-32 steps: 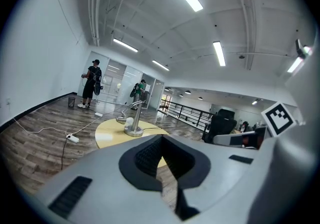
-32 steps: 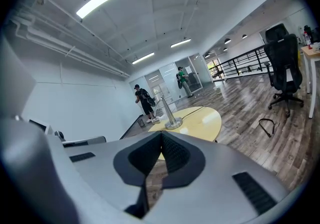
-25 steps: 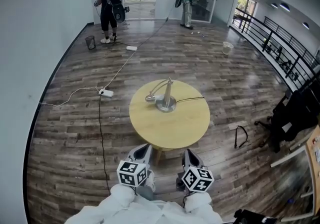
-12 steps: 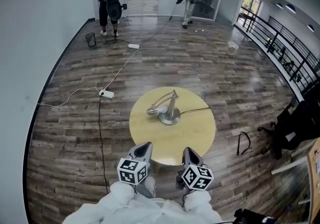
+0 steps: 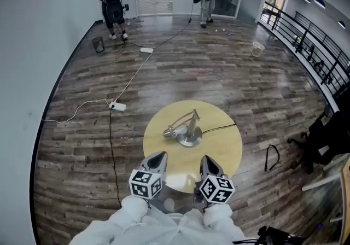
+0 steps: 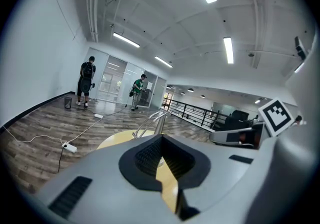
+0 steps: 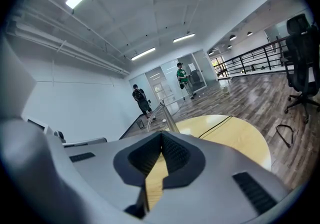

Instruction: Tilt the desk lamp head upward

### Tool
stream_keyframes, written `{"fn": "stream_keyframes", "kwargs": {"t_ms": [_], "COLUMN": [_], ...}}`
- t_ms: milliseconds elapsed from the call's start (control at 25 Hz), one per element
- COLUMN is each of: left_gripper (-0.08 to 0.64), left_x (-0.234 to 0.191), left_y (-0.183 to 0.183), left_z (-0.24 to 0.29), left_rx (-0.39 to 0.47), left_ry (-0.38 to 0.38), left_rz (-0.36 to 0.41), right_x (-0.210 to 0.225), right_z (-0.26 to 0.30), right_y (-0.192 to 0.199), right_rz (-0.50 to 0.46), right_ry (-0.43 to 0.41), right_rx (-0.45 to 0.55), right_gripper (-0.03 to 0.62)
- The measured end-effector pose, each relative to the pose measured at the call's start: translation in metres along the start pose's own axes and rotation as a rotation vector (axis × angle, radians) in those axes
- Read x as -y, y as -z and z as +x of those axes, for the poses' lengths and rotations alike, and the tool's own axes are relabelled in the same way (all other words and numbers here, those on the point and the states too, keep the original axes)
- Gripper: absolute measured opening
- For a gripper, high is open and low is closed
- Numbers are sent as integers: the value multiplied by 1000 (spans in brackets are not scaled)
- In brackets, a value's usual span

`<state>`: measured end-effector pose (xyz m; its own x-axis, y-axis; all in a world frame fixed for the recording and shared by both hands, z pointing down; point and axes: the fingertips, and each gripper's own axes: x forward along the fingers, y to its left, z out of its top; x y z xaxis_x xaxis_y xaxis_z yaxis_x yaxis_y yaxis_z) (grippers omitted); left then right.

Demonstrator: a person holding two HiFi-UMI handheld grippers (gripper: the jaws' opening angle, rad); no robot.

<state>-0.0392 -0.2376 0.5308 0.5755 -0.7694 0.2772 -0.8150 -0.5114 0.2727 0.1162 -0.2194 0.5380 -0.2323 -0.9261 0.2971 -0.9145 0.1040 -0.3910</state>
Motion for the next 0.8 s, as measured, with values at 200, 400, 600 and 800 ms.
{"fn": "stream_keyframes", "kwargs": {"t_ms": [200, 400, 600, 800], "left_gripper": [0, 0, 0, 170], "left_x": [-3, -7, -23, -51], "left_y": [-1, 5, 32, 61], "left_z": [22, 38, 54, 69], "left_rx": [-7, -39, -97, -151], "left_ry": [5, 10, 4, 12], "left_rz": [-20, -30, 34, 77], "right_x": [15, 23, 37, 55], "right_z": [13, 36, 59, 100], "right_y": [1, 1, 22, 53], "right_rz": [-15, -37, -85, -158], "right_ry": [20, 20, 11, -35], "right_rx": [-41, -79, -161, -264], "right_gripper": [12, 12, 12, 191]}}
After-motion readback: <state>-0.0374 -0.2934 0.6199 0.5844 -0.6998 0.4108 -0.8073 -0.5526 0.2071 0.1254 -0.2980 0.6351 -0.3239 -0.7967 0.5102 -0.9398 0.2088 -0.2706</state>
